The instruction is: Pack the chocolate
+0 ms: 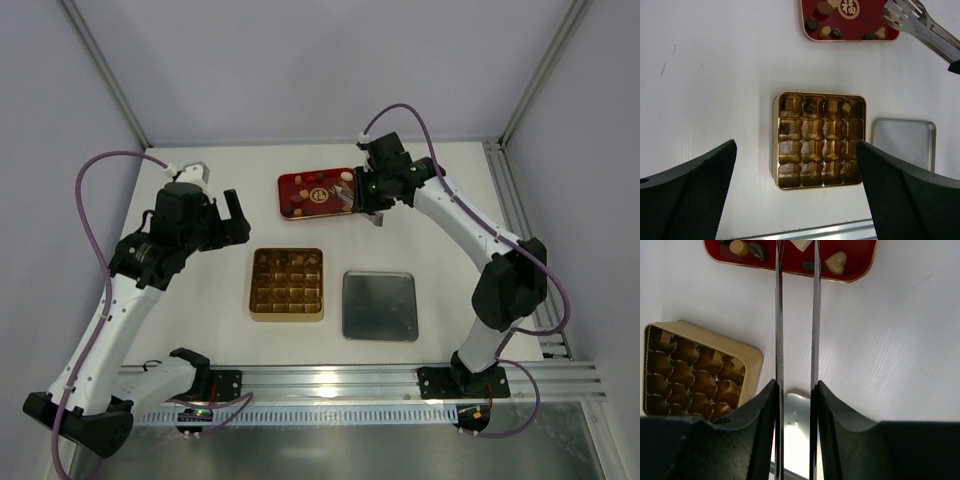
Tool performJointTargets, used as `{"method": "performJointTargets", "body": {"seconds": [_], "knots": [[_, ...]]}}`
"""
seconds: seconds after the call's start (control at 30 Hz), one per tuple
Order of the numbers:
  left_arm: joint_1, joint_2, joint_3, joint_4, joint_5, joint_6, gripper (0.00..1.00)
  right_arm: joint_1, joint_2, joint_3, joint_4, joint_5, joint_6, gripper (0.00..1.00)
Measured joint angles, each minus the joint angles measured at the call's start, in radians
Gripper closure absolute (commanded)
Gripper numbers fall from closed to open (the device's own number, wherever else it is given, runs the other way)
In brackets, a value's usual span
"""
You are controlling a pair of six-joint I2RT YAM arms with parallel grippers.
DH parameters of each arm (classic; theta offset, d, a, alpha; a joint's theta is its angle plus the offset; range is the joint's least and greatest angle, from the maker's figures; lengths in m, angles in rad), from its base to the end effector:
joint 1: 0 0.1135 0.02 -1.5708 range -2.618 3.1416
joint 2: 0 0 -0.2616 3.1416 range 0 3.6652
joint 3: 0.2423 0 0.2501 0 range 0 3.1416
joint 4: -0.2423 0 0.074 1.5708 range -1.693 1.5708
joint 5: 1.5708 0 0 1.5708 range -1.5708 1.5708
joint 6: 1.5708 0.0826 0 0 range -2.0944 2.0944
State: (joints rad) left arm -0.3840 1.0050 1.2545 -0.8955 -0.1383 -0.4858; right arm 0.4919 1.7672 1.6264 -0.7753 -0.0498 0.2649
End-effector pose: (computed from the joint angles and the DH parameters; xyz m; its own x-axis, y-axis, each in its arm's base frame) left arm 0.2125 -0.0736 0.3586 -0.6192 -0.2486 -0.7449 -0.0227 0.9538 -0.2994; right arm 0.3640 0.1997 0.2713 -0.8053 -0.1348 -0.5773 -0.2980 0.9339 0.1975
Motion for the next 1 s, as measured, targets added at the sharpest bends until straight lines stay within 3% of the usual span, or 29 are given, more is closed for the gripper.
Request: {"method": "performJointTargets", "body": {"seconds": [0.3, 0.7, 1.0], "knots": [[0.0, 0.0, -0.008, 0.008, 0.0, -0.003, 0.0, 0.153, -0.2, -0.12, -0.006, 0.005, 0.008, 0.69], [0.0, 0.001, -0.008, 0.008, 0.0, -0.003, 0.0, 0.462, -0.241, -0.204, -0.014, 0.022, 0.079, 0.69], [0.0, 0.001, -0.008, 0.008, 0.0, -0.003, 0.0, 0.511, -0.225, -0.214, -0.015, 0.064, 0.091, 0.69]]}}
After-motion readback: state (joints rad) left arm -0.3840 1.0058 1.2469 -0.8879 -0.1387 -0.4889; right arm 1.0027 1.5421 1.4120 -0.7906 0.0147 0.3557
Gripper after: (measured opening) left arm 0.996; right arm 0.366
